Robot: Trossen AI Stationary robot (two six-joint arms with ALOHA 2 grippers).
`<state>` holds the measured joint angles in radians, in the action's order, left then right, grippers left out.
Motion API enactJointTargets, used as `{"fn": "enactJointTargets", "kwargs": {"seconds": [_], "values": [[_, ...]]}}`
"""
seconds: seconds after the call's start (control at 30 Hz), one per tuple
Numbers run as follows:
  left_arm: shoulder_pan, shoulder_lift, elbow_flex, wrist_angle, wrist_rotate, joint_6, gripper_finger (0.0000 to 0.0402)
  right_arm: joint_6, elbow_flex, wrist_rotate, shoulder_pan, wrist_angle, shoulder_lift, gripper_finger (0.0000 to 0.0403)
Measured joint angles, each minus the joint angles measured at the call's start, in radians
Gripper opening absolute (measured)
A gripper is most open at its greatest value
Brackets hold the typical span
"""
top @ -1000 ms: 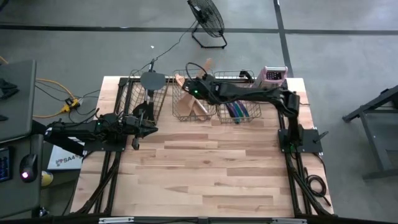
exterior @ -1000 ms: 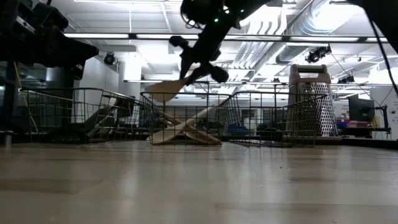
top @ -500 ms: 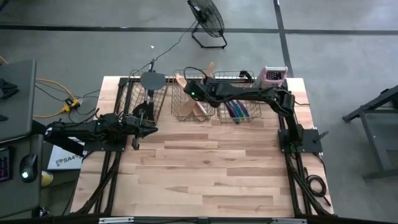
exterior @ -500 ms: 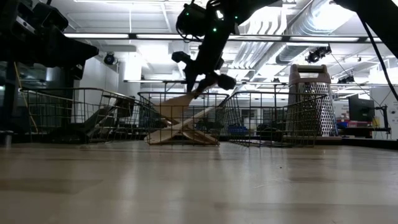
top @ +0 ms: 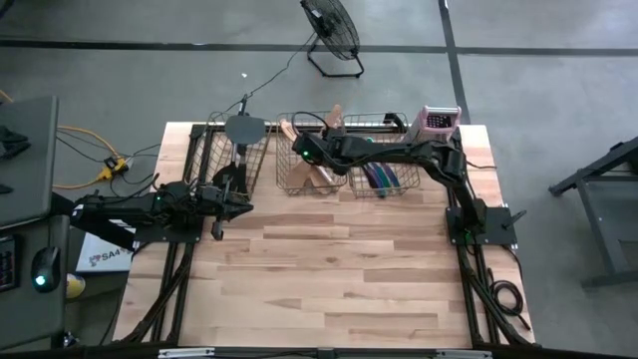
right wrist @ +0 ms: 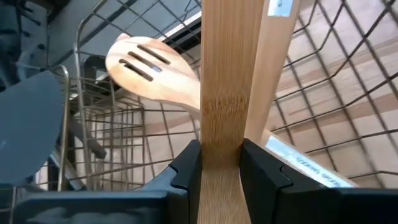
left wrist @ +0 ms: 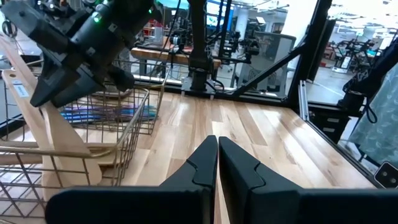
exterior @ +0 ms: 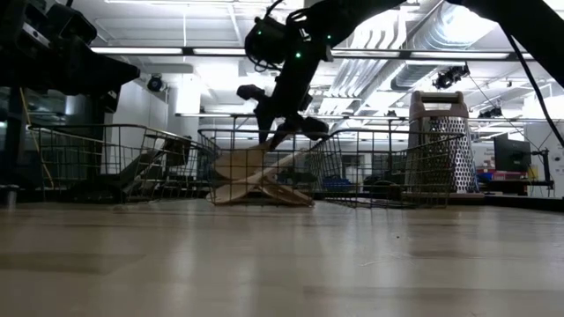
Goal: Pick & Place Kitchen Items
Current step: Put the brown serving spoon into the middle wire basket, then return to Home Position
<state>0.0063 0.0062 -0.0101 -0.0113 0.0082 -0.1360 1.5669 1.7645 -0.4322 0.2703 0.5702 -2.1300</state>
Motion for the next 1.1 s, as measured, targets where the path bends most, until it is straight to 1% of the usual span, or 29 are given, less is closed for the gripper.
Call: {"fn": "enactJointTargets", "kwargs": {"seconds": [0.4,0.7,0.77,1.0,1.1], "values": [[0.0,0.0,0.0,0.0,0.0,0.0,0.0015,-0.027,0.0,0.013,0.006,-0.005,-0.004,0.0087],[0.0,0.0,0.0,0.0,-0.001,0.0,0.0015,-0.077,-0.001,0.021,0.007,-0.024,-0.006,0.0089],[0.0,0.0,0.0,0.0,-0.001,0.0,0.0015,-0.076,-0.001,0.024,0.008,-0.024,-0.004,0.0097],[0.0,0.0,0.0,0.0,-0.001,0.0,0.0015,-0.076,-0.001,0.033,0.007,-0.031,-0.002,0.0151],[0.0,0.0,0.0,0.0,-0.001,0.0,0.0015,-0.078,-0.001,0.041,0.007,-0.035,-0.002,0.0167]]}}
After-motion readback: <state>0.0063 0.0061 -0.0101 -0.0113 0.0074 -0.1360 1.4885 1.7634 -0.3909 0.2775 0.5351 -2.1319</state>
